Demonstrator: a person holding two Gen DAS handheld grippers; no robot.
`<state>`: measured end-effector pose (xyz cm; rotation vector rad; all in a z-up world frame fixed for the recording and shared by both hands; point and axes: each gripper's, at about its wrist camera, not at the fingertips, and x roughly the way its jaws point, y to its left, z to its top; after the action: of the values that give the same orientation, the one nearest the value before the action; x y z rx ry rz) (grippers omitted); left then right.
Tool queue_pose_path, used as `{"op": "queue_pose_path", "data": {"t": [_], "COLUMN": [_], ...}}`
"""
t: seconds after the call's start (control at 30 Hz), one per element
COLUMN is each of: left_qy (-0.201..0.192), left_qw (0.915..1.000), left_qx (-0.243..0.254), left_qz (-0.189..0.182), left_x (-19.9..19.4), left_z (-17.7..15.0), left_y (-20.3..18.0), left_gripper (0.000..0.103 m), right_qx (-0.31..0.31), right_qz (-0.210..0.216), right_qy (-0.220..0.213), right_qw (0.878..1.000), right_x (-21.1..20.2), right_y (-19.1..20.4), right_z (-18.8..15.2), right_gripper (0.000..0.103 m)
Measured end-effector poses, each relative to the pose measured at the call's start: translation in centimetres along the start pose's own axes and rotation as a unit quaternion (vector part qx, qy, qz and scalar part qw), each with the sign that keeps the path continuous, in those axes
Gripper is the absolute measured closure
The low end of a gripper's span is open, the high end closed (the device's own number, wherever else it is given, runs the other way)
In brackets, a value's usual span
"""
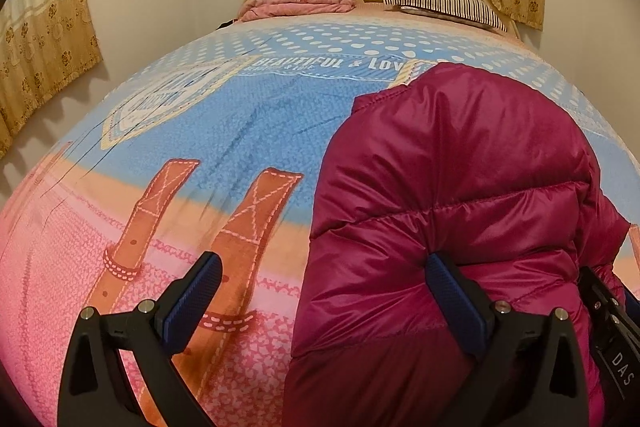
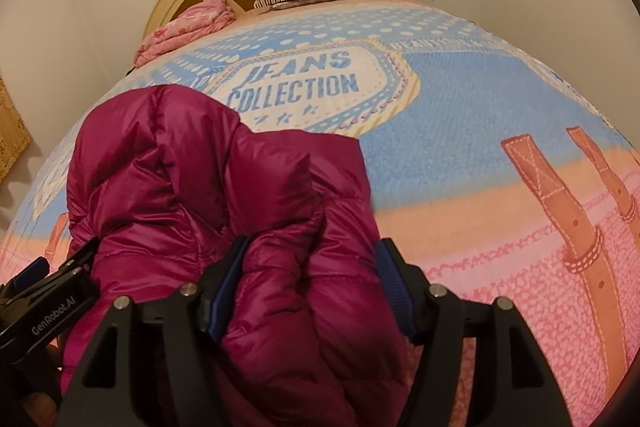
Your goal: Fold large clothes
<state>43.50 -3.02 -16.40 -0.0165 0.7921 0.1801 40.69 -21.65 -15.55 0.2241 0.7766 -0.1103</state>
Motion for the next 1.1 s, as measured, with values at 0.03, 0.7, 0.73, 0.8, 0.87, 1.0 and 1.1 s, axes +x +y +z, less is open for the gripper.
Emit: {"op": "queue_pose_path", "data": {"t": [0.03,0.7,0.73,0.8,0.87,1.0,1.1], "left_qy": [0.001,0.014,0.016,0.027,0.039,0.006,0.029], "left_qw": [1.0,0.9998,0.9997,0.9988,0.9967,0.9946,0.9918], "left_qx": [0.0,-0.005,-0.007,-0.011,-0.019,-0.026,-0.01], "left_qz": [0.0,-0.014,-0.02,-0.039,-0.068,-0.101,-0.125], "left_x": [0.0,0.6,0.5,0.2,-0.7,-3.8,-3.6], "left_z": [0.0,-0.1,-0.2,-0.3,-0.5,-1.6,-2.7], "left_y": [0.0,0.5,0.7,1.2,2.1,4.1,3.9], "left_gripper": [0.001,0.001,0.001,0.001,0.001,0.001,0.001], "right_qx": [0.0,0.001,0.002,-0.004,-0.01,0.021,0.01], "right_qz": [-0.001,0.011,0.013,0.016,0.025,0.064,0.067], "right_qy": [0.001,0.029,0.031,0.036,0.043,0.033,0.031], "right_qw": [1.0,1.0,0.999,0.999,0.999,0.997,0.997], "right_x": [0.1,1.7,1.7,1.8,1.7,-0.7,-1.6], "right_y": [0.0,-0.4,-0.4,-0.5,-0.6,-2.6,-2.5], "right_z": [0.0,0.1,0.1,0.2,0.3,0.0,-1.0], "right_gripper": [0.037,0.031,0.031,0.031,0.029,0.025,0.024]}}
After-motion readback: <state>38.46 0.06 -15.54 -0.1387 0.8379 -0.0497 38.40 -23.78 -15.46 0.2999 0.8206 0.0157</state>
